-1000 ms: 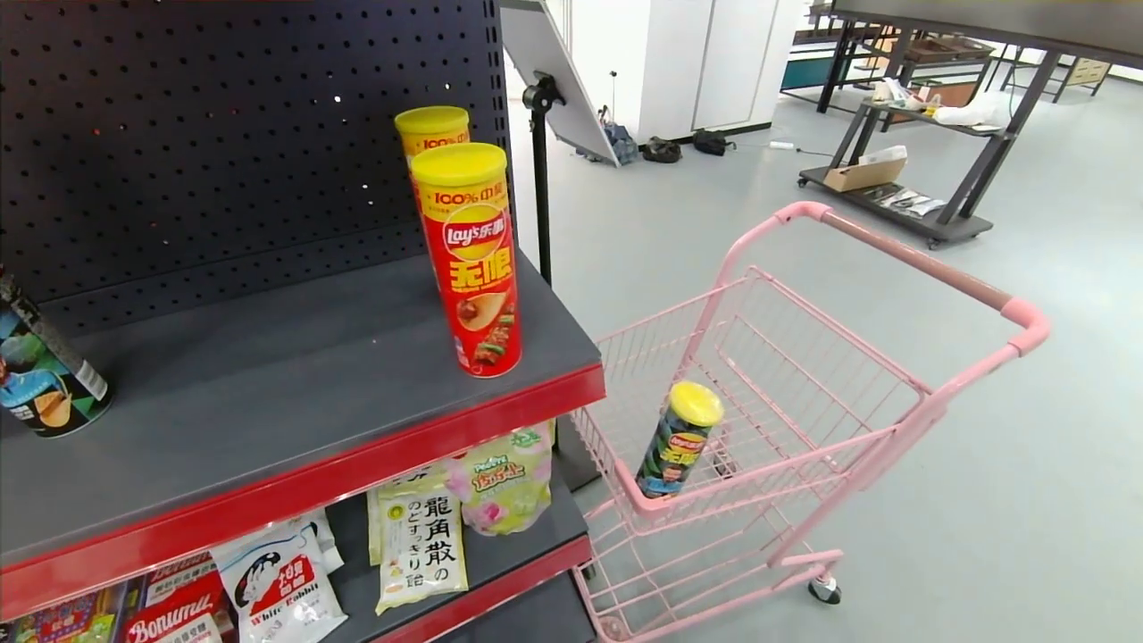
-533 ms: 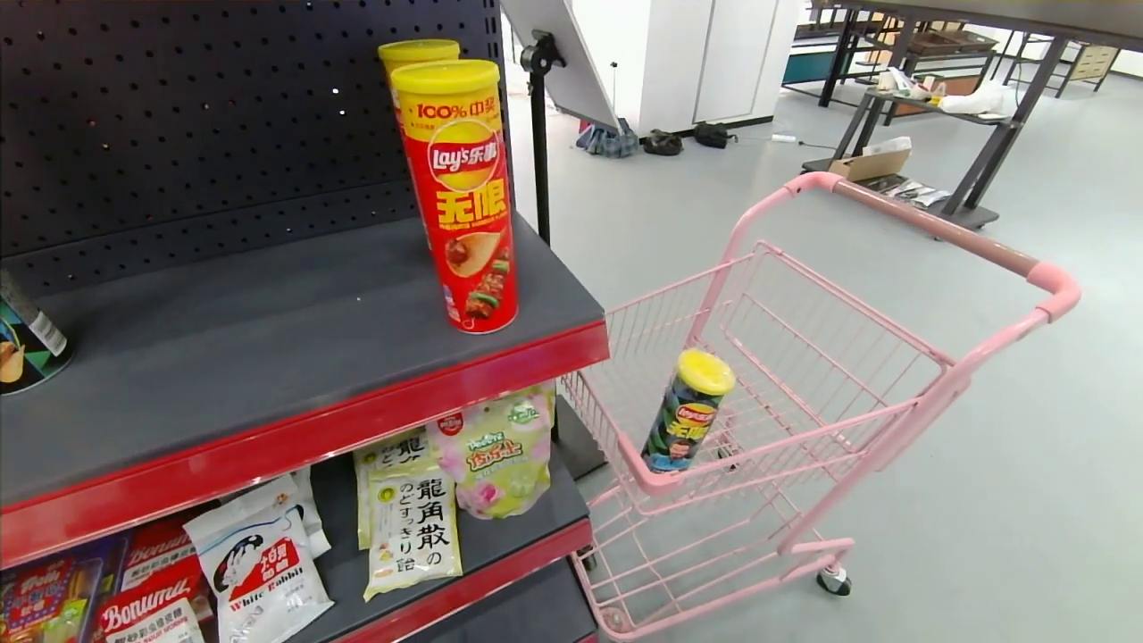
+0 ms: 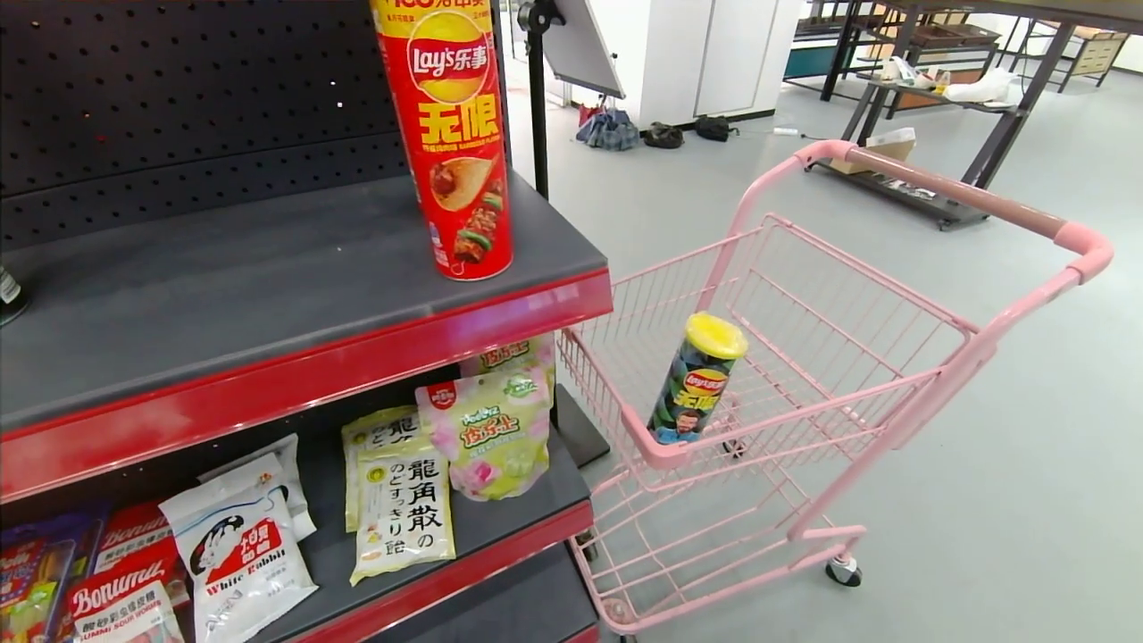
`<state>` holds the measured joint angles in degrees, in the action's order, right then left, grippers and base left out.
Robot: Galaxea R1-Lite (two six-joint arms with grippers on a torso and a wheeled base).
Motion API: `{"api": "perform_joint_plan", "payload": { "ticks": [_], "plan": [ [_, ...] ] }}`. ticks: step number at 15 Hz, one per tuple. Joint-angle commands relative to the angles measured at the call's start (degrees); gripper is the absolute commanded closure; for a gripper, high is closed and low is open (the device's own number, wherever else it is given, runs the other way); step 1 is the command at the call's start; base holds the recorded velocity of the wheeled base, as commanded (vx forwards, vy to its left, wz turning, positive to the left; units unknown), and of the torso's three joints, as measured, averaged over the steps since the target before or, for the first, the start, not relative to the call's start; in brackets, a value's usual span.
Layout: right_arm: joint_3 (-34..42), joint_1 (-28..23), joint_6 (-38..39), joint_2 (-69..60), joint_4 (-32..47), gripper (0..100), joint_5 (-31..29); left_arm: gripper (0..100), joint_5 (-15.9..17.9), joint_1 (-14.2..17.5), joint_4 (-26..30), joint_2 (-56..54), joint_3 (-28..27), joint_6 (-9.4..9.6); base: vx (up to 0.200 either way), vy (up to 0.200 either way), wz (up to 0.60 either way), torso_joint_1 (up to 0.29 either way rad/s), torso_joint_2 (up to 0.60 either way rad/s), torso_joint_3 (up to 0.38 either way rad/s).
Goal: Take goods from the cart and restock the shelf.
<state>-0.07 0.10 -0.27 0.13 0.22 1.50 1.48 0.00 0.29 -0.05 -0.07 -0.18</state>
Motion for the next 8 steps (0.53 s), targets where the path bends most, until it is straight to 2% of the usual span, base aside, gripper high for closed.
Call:
{"api": "perform_joint_plan", "payload": {
  "ticks": [1,2,3,4,5,6,7,8],
  "plan": [
    [-0.1,0.5,-0.4,1.7,0.0,0,0.1,0,0.0,0.0,0.1,0.0,0.0,-0.08,0.0,0.0,0.0,-0.012,0.06,0.041],
    [-0.2,0.3,-1.1,1.0,-0.1,0,0.1,0,0.0,0.0,0.0,0.0,0.0,-0.08,0.0,0.0,0.0,0.0,0.0,0.0],
    [-14.5,1.8,0.2,12.2,0.1,0,3.8,0,0.0,0.0,0.0,0.0,0.0,-0.08,0.0,0.0,0.0,0.0,0.0,0.0],
    [-23.1,2.4,7.7,25.6,-1.0,0,3.9,0,0.0,0.0,0.0,0.0,0.0,-0.08,0.0,0.0,0.0,0.0,0.0,0.0],
    [-28.2,3.7,10.4,34.4,-2.7,0,5.6,0,0.0,0.0,0.1,0.0,0.0,0.01,0.0,0.0,0.0,0.0,0.0,0.0],
    [-28.2,5.7,6.7,40.5,-3.9,0,8.0,0,0.0,0.0,0.1,0.0,0.0,0.01,0.0,0.0,0.0,0.0,0.0,0.0],
    [-28.1,7.1,3.3,48.2,-8.3,0,8.3,0,0.0,0.0,0.1,0.0,0.0,-0.08,0.0,0.0,0.0,0.0,0.0,0.0],
    [-27.4,7.6,4.1,57.2,-18.5,0,8.8,0,0.0,0.0,0.1,0.0,0.0,0.01,0.0,0.0,0.0,0.0,0.0,0.0]
  ]
}}
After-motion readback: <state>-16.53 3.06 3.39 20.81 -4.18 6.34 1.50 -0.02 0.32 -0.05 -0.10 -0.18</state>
